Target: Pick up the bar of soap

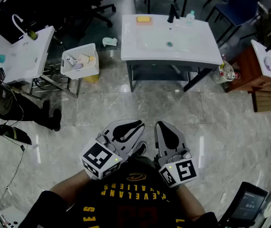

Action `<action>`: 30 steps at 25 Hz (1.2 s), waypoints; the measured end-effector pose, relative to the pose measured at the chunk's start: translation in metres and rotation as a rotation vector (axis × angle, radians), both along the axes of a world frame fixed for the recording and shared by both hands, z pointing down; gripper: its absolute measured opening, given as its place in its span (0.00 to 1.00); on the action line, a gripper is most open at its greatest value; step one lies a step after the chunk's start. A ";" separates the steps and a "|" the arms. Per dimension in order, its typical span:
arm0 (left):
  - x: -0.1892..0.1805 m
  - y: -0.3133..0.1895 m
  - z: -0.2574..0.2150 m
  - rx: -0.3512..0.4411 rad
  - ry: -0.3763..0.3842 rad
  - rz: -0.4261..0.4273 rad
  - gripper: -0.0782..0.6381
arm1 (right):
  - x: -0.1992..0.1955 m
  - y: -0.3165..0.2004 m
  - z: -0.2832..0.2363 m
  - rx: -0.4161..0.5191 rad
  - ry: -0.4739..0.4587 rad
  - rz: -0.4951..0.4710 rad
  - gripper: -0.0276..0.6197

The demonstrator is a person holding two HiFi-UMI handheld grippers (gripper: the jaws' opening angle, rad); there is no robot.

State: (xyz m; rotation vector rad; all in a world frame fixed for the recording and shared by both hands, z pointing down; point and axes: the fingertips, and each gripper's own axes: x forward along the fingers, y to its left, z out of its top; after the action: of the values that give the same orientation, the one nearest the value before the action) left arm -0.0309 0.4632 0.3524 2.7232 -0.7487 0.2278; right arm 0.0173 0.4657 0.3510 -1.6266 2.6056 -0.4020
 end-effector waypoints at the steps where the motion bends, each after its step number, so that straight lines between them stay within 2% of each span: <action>1: 0.000 0.006 -0.003 0.007 -0.001 0.001 0.17 | 0.000 0.006 -0.002 -0.001 0.001 0.002 0.07; 8: 0.000 0.028 -0.015 0.036 0.008 0.000 0.17 | 0.002 0.027 -0.014 0.017 0.022 -0.010 0.07; 13: -0.007 0.028 -0.021 0.067 0.012 -0.029 0.17 | 0.001 0.028 -0.023 0.053 0.023 -0.017 0.07; 17: -0.015 0.025 -0.024 0.098 0.017 -0.019 0.17 | -0.011 0.024 -0.028 0.079 0.047 -0.040 0.07; 20: -0.018 0.019 -0.024 0.113 0.032 0.004 0.13 | -0.017 0.016 -0.030 0.090 0.057 -0.045 0.07; 25: -0.022 -0.005 -0.034 0.177 0.038 0.056 0.13 | -0.026 -0.013 -0.033 0.084 0.071 -0.035 0.07; 30: -0.041 -0.042 -0.037 0.194 0.058 0.086 0.13 | -0.049 -0.049 -0.041 0.121 0.072 -0.030 0.07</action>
State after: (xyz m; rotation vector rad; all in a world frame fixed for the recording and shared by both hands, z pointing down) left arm -0.0716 0.4216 0.3149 2.9349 -0.6699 0.0990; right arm -0.0319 0.4168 0.3097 -1.5942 2.6515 -0.1864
